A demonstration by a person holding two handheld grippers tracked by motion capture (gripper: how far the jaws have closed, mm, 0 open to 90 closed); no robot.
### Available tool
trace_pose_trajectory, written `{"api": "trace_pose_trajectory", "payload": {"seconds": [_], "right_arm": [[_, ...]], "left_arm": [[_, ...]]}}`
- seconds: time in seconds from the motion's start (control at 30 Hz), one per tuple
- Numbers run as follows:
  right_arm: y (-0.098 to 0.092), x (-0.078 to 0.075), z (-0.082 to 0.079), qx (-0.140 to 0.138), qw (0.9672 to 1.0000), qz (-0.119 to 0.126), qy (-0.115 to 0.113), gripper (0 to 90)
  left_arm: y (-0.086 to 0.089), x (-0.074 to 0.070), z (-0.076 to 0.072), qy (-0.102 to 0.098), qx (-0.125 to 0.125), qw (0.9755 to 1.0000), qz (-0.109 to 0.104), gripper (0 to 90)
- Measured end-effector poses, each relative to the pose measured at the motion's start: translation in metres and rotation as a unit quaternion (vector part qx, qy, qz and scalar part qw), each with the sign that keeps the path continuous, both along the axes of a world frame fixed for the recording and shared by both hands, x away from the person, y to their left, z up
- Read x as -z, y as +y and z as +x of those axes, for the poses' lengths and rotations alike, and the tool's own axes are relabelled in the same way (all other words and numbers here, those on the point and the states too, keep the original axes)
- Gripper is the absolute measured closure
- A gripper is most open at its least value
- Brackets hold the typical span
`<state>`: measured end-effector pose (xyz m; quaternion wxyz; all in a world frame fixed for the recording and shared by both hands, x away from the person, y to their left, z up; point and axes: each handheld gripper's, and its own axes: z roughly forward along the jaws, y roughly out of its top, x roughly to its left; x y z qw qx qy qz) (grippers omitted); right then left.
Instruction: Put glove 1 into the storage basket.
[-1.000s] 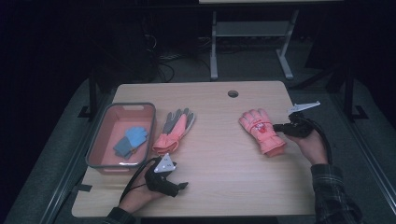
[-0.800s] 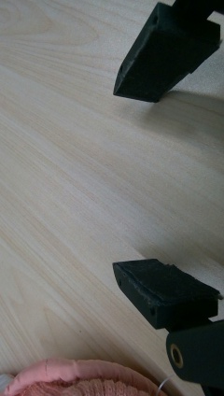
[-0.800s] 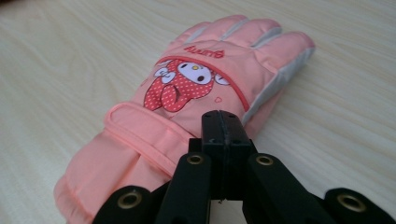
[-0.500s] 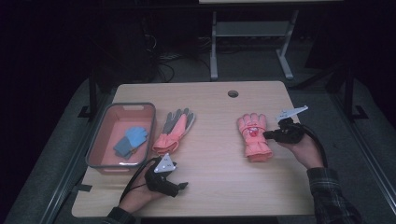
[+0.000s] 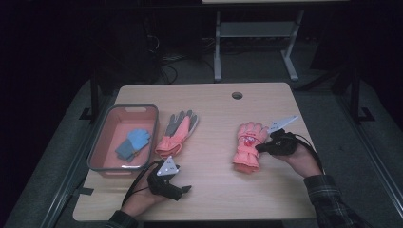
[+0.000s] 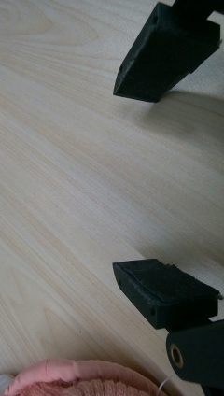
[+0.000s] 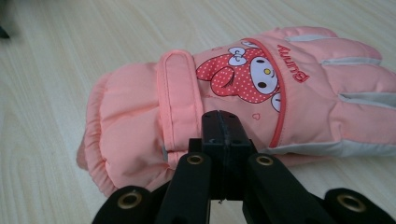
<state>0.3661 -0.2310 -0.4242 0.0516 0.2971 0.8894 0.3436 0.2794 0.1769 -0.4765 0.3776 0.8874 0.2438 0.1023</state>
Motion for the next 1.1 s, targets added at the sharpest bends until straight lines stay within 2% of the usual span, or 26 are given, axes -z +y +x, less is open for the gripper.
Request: {"api": "trace_pose_trajectory", "payload": {"seconds": [0.13,0.33,0.4,0.47,0.57,0.6,0.67,0.73,0.77,0.8,0.87,0.97,1.0,1.03,1.07,1.1], "right_arm": [[0.002,-0.002,-0.002,0.005,1.0000,0.005,0.001,90.0],[-0.001,-0.013,-0.007,0.010,0.9994,0.029,-0.018,87.0],[-0.001,-0.015,-0.008,0.014,0.9991,0.032,-0.024,81.2],[-0.002,-0.016,-0.010,0.029,0.9986,0.031,-0.030,71.8],[-0.010,-0.014,-0.014,0.057,0.9964,0.045,-0.043,52.8],[-0.010,-0.014,-0.014,0.057,0.9964,0.045,-0.043,52.8],[-0.022,-0.007,-0.018,0.089,0.9934,0.044,-0.057,37.6],[-0.024,-0.006,-0.020,0.099,0.9924,0.043,-0.058,34.2],[-0.028,-0.001,-0.023,0.111,0.9913,0.037,-0.060,29.9],[-0.032,0.004,-0.026,0.125,0.9897,0.023,-0.066,26.4],[-0.034,0.006,-0.028,0.131,0.9890,0.023,-0.066,26.0],[-0.041,0.015,-0.033,0.147,0.9867,0.013,-0.067,19.9],[-0.043,0.018,-0.035,0.151,0.9861,0.013,-0.067,18.6],[-0.045,0.025,-0.037,0.162,0.9847,0.005,-0.064,15.4],[-0.045,0.025,-0.037,0.162,0.9847,0.005,-0.064,15.4],[-0.049,0.031,-0.040,0.167,0.9840,-0.004,-0.062,15.1]], "left_arm": [[0.000,0.000,0.000,0.000,0.000,1.0000,0.000,12.7],[0.000,0.000,0.000,0.000,0.000,1.0000,0.000,12.6],[0.000,-0.001,0.000,0.002,-0.002,1.0000,0.003,12.7],[-0.001,-0.003,0.001,0.009,-0.006,0.9999,0.009,13.1],[-0.002,-0.005,0.003,0.023,-0.013,0.9996,0.004,13.3],[-0.002,-0.005,0.003,0.023,-0.013,0.9996,0.004,13.3],[-0.003,-0.007,0.003,0.024,-0.015,0.9996,-0.002,13.4],[-0.005,-0.011,0.003,0.024,-0.017,0.9995,-0.006,13.4],[-0.006,-0.012,0.004,0.026,-0.017,0.9995,-0.005,13.7],[-0.007,-0.014,0.005,0.028,-0.021,0.9993,-0.015,14.0],[-0.008,-0.015,0.007,0.028,-0.023,0.9992,-0.016,14.0],[-0.012,-0.020,0.012,0.042,-0.021,0.9988,-0.013,13.5],[-0.014,-0.023,0.014,0.041,-0.019,0.9989,-0.005,13.5],[-0.015,-0.025,0.015,0.039,-0.020,0.9990,-0.004,13.5],[-0.018,-0.027,0.015,0.039,-0.023,0.9990,-0.004,13.5],[-0.020,-0.031,0.017,0.036,-0.024,0.9991,-0.002,15.3]]}}
